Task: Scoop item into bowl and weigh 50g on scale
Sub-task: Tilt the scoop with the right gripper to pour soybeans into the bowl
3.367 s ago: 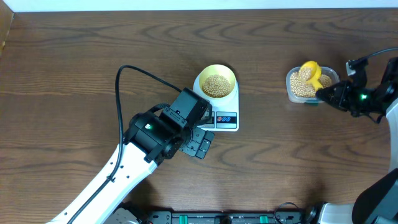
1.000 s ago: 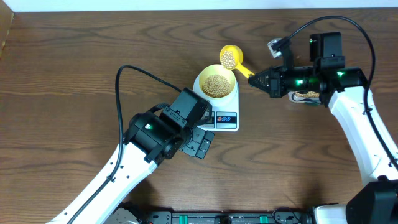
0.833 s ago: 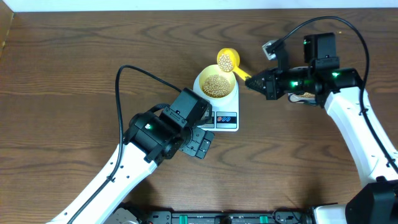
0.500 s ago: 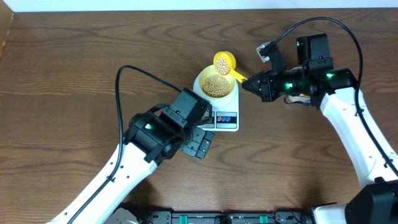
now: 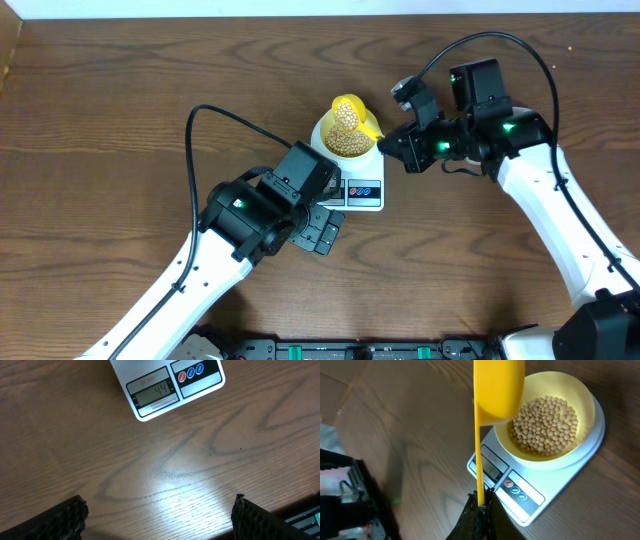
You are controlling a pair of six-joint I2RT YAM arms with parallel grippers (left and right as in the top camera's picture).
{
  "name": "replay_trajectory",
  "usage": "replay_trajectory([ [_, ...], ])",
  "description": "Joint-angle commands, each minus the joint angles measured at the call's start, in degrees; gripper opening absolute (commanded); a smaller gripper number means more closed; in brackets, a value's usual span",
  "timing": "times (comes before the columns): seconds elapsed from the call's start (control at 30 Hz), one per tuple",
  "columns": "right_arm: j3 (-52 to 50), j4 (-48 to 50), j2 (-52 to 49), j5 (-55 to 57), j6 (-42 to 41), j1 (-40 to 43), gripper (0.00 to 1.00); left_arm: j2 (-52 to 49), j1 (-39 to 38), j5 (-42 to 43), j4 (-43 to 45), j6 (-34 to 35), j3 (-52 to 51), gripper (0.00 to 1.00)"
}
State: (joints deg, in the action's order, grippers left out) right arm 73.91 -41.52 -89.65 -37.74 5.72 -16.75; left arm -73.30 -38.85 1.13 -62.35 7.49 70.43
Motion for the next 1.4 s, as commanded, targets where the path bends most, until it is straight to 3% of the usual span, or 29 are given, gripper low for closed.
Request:
replay_trajectory([
  [0.0,1.25,-0.31,-0.76,3.41,1.70,-0.85,0.01,0.22,-0.13,-0.70,0.02,-0.31,1.38,0.94],
  [1.37,1.25,2.14,-3.37,10.64,4.28,-1.36,0.01,0.22,-0.13,-0.72,0.02,-0.31,1.38,0.94],
])
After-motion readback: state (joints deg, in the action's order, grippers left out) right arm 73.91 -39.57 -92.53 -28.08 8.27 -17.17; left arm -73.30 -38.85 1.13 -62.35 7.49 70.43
